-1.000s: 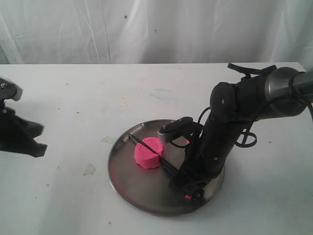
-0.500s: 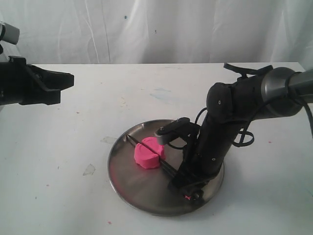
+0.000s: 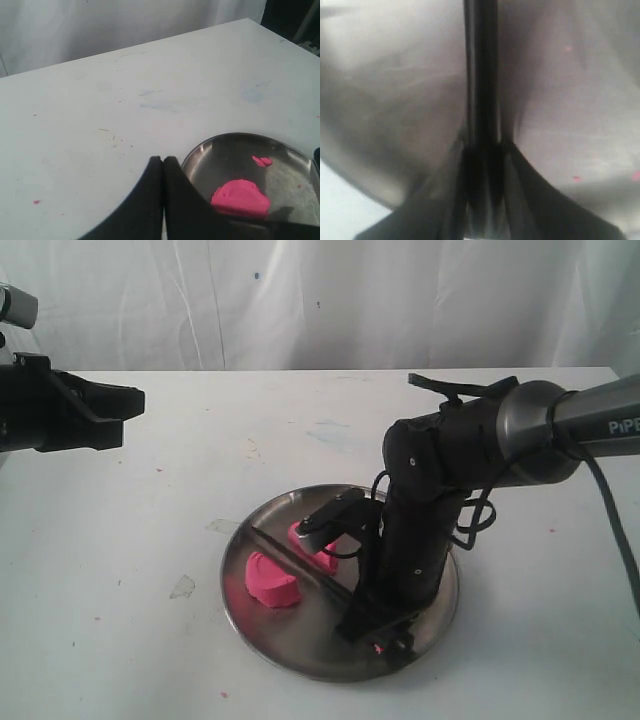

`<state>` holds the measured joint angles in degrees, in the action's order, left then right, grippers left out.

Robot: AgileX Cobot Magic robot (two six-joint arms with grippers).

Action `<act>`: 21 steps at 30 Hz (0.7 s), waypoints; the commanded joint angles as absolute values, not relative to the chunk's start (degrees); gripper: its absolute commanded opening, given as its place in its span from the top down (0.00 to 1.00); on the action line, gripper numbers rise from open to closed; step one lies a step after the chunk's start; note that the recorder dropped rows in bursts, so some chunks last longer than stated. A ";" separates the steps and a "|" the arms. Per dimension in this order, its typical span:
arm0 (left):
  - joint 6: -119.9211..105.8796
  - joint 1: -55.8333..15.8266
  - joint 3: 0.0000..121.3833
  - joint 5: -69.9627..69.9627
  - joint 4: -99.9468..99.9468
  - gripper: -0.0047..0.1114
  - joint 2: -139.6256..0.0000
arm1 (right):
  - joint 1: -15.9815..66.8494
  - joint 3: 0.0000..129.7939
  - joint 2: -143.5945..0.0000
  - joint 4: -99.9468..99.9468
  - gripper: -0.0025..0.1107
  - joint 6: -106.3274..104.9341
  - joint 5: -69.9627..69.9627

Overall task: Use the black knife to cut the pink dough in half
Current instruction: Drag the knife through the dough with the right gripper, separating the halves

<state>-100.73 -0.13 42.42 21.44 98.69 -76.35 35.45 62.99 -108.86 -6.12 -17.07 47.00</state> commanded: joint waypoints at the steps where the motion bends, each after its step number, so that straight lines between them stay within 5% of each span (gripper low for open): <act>1: -100.19 -0.10 42.71 22.17 99.95 0.96 -75.98 | 35.41 62.90 -109.08 6.90 0.98 -4.30 47.67; 21: -100.19 -0.10 42.71 22.25 99.95 0.96 -75.98 | 35.41 62.90 -109.08 3.30 0.98 -5.37 47.53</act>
